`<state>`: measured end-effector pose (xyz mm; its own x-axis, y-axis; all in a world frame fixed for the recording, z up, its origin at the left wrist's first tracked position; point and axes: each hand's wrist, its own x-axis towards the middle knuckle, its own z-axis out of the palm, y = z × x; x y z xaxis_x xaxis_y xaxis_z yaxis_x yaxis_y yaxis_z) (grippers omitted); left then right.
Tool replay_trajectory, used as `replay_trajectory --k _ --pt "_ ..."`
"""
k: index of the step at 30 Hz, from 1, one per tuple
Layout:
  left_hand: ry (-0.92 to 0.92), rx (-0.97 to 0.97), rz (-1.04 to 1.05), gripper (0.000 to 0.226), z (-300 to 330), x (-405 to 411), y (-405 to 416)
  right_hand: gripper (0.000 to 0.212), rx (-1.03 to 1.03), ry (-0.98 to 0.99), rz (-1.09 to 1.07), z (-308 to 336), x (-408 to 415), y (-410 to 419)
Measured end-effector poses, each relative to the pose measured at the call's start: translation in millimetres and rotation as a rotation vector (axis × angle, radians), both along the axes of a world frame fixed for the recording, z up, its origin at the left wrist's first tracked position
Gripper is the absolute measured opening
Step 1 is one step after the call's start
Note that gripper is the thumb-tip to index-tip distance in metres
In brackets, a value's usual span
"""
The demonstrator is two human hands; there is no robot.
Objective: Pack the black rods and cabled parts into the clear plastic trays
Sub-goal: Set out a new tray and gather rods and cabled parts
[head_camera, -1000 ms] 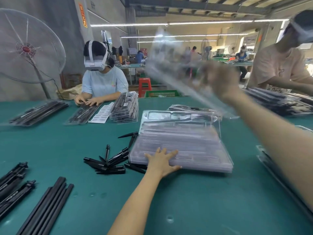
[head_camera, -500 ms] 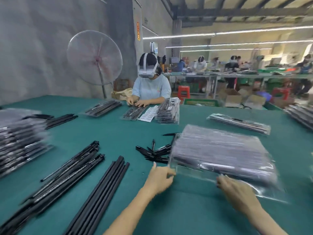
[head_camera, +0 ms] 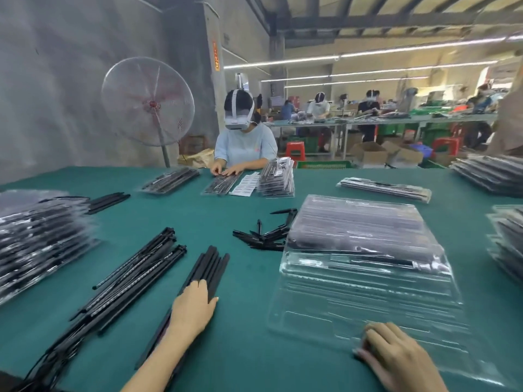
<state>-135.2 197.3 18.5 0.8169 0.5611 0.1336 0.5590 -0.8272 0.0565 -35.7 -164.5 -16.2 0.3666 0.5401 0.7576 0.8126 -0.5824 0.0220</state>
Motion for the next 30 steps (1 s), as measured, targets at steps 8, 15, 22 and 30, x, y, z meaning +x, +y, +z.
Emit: replay_trajectory --k 8,15,22,30 --pt "-0.143 -0.294 0.039 0.039 16.7 0.0 -24.1 0.059 -0.069 0.004 0.059 5.4 -56.6 -13.4" --pt "-0.559 -1.492 -0.051 0.029 53.8 10.0 -106.3 0.076 0.267 1.057 0.105 56.9 -86.9 -21.7" --pt "-0.567 -1.756 -0.296 0.02 34.3 16.4 -198.4 0.02 0.66 1.44 0.254 66.4 -67.8 -61.1" --pt "-0.789 -1.363 -0.141 0.01 26.0 22.6 -133.9 0.023 0.347 0.937 -0.033 50.3 -25.4 -121.4"
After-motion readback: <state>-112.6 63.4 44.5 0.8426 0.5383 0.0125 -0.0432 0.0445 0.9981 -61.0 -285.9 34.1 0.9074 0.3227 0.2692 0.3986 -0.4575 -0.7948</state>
